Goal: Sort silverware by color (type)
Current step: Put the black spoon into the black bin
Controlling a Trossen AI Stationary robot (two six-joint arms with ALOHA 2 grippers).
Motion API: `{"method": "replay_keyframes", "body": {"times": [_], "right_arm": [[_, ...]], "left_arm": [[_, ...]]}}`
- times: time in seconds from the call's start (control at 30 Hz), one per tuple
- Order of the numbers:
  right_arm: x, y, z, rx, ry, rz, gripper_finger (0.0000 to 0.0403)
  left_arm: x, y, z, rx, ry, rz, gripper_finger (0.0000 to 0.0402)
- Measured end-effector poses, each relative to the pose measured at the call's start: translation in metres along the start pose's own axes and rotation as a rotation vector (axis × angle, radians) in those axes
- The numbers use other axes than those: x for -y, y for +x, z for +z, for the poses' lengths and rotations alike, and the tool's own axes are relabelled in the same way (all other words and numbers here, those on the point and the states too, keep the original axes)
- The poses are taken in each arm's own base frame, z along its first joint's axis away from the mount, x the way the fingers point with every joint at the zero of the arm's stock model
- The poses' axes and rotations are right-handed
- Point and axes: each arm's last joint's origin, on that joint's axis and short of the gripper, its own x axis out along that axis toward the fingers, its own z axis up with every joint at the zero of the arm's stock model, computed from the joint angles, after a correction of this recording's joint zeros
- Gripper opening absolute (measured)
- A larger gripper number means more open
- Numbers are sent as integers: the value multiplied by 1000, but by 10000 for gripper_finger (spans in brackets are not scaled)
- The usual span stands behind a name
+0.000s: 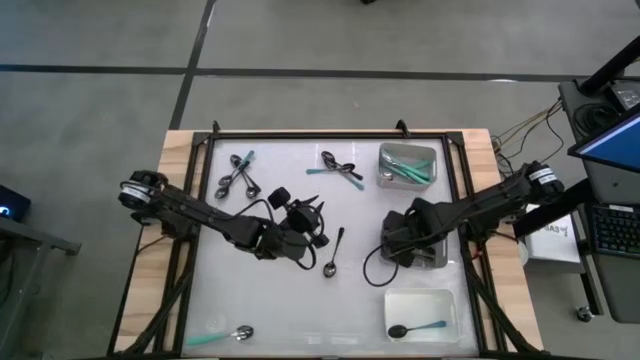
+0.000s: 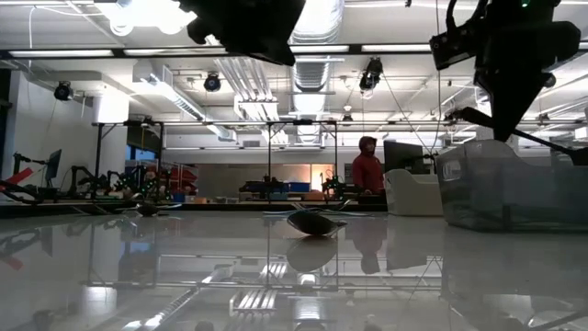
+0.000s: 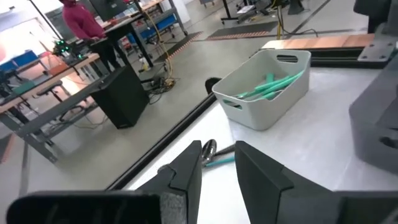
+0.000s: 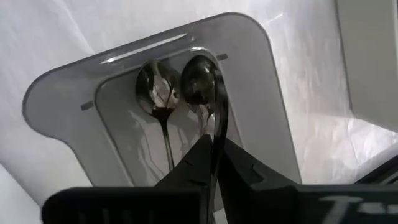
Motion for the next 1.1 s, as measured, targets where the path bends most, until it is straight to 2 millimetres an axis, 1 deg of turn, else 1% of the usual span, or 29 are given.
{"method": "replay_keyframes", "body": {"times": [0.17,0.4,0.53,0.67,0.8,0.9,1.0,1.1], "right_arm": [[0,-2,-1,-11,0,28,32],[-2,-3,-2,-47,-5,75,86],[-4,-14,4,-12,-62,105,105],[-9,-30,15,90,-204,163,107],[-20,-41,30,291,-385,233,99],[-28,-43,39,444,-605,249,92],[-34,-40,44,571,-826,220,87],[-39,-38,49,674,-984,184,85]], "left_arm": [[1,-4,-6,-29,5,-7,80],[0,-8,-13,-65,21,-9,80],[1,-11,-16,-77,34,-20,80],[3,-17,-18,-92,34,-56,80],[4,-25,-22,-121,17,-92,80],[3,-32,-26,-145,4,-101,80],[2,-39,-31,-168,-2,-104,80],[2,-46,-34,-183,-13,-106,80]]}}
